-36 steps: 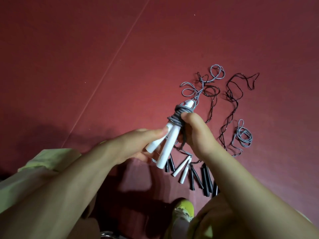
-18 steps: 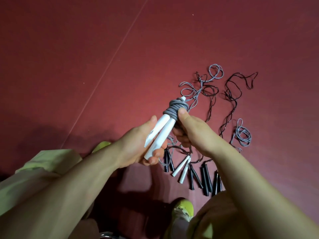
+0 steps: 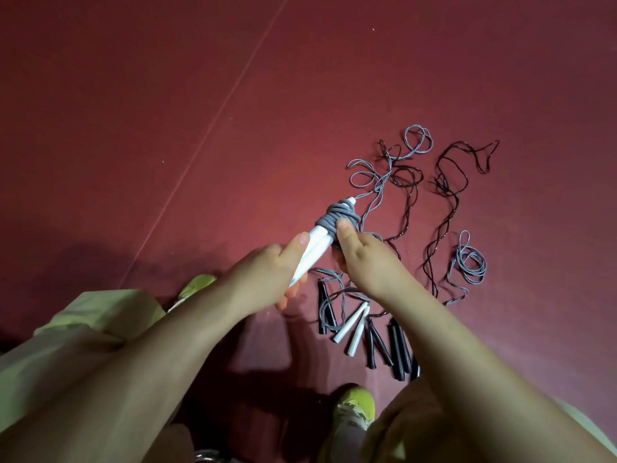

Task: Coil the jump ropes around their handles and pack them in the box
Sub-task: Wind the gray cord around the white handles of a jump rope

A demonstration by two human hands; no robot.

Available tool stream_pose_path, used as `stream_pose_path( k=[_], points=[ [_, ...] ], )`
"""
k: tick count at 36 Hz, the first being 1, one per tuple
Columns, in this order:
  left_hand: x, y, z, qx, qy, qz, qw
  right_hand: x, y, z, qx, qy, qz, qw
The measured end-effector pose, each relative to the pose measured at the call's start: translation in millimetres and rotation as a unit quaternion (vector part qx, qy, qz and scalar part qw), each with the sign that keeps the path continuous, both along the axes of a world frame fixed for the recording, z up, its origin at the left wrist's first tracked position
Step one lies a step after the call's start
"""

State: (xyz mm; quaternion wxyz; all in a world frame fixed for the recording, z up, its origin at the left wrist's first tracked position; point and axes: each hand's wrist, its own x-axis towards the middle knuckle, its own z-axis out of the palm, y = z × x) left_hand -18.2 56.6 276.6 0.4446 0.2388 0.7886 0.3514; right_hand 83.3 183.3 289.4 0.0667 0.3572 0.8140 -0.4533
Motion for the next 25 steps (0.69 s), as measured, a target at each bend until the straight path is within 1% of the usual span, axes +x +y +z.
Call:
stream_pose_path(
  k=[3,4,6,9,13,16,18,20,22,25],
  points=[
    [-5.1,-3.3,-1.5,-0.033,0.138,-0.027,0.99,2.6,1.2,-9.2,-0.046,0.008,-0.018,0.999],
    [-5.4,-5.0,-2.8,-0.046,0.174,-0.039,0.983,2.9,1.1,-12.1,-0.066,0.004,-0.024,0.998],
    [-2.6,-7.9,-5.8,-0.07,0.219,-0.064,0.971,2.8,0.8,-18.2,-0.111,-0.004,-0.037,0.993],
    [2.2,-8.6,-6.4,-0.075,0.251,-0.08,0.962,2.3,0.8,-20.0,-0.154,-0.024,-0.061,0.986],
    [0.3,-7.2,-4.7,-0.067,0.238,-0.083,0.965,1.6,1.4,-21.2,-0.173,-0.004,-0.083,0.981],
    [-2.6,-6.1,0.6,-0.082,0.181,-0.089,0.976,0.4,0.1,-22.3,-0.162,0.033,-0.087,0.982],
    [-7.5,-5.3,2.9,-0.08,0.097,-0.08,0.989,0.4,0.3,-23.0,-0.174,0.065,-0.09,0.979],
    [-12.4,-6.8,5.4,-0.066,-0.002,-0.087,0.994,0.9,0.0,-20.4,-0.177,0.088,-0.078,0.977],
    [-14.9,-9.6,7.6,-0.045,-0.106,-0.099,0.988,1.6,-0.7,-17.4,-0.165,0.097,-0.06,0.98],
    [-15.0,-13.9,11.2,-0.027,-0.245,-0.108,0.963,2.0,-4.4,-9.9,-0.154,0.12,-0.03,0.98]
  ],
)
